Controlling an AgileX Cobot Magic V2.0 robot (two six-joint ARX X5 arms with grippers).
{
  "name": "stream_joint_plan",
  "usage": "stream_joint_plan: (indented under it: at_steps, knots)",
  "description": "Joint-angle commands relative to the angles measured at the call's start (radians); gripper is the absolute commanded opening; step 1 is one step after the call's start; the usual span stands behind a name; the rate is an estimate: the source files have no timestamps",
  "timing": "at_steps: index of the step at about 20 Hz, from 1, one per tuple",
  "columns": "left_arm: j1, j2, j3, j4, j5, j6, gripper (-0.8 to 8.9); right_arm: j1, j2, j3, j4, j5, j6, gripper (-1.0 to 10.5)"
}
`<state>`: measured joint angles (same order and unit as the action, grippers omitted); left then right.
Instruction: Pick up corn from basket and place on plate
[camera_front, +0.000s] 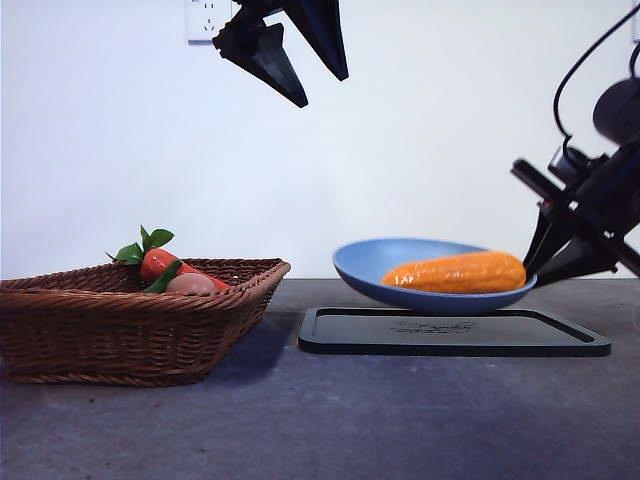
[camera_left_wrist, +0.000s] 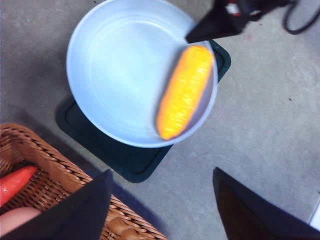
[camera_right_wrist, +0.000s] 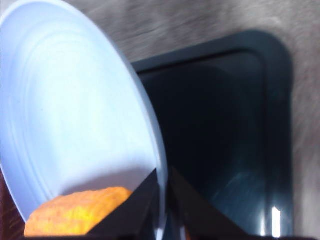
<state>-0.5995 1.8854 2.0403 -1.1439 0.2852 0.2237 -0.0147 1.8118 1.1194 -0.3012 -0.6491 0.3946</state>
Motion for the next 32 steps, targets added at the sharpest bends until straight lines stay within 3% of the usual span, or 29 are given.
stream_joint_plan:
  at_steps: [1,7,10,15,20,22,28,32]
  knots:
    - [-0.003,0.002,0.031,0.008,0.002,-0.003,3.26,0.002,0.051,0.034,0.001,-0.006,0.017,0.0]
    - [-0.002,0.002,0.031,0.018,0.002,-0.003,3.26,0.004,0.084,0.034,-0.026,-0.003,0.005,0.0]
    - [-0.002,0.002,0.031,0.019,0.002,-0.003,3.26,0.016,0.085,0.034,-0.080,0.066,-0.028,0.0]
    - [-0.002,0.002,0.031,0.018,0.002,-0.003,3.26,0.017,0.083,0.034,-0.086,0.058,-0.030,1.8]
    - [0.000,0.002,0.031,0.016,0.002,-0.003,3.26,0.006,0.021,0.034,-0.091,0.053,-0.040,2.0]
    - [0.000,0.002,0.031,0.016,0.002,-0.003,3.26,-0.008,-0.048,0.034,-0.117,0.103,-0.048,2.0]
    - [0.010,0.002,0.031,0.013,0.002,-0.003,3.25,-0.024,-0.341,0.034,-0.318,0.144,-0.203,2.0]
    - [0.010,0.002,0.031,-0.004,0.002,-0.004,2.93,0.041,-0.524,0.034,-0.515,0.127,-0.335,2.0]
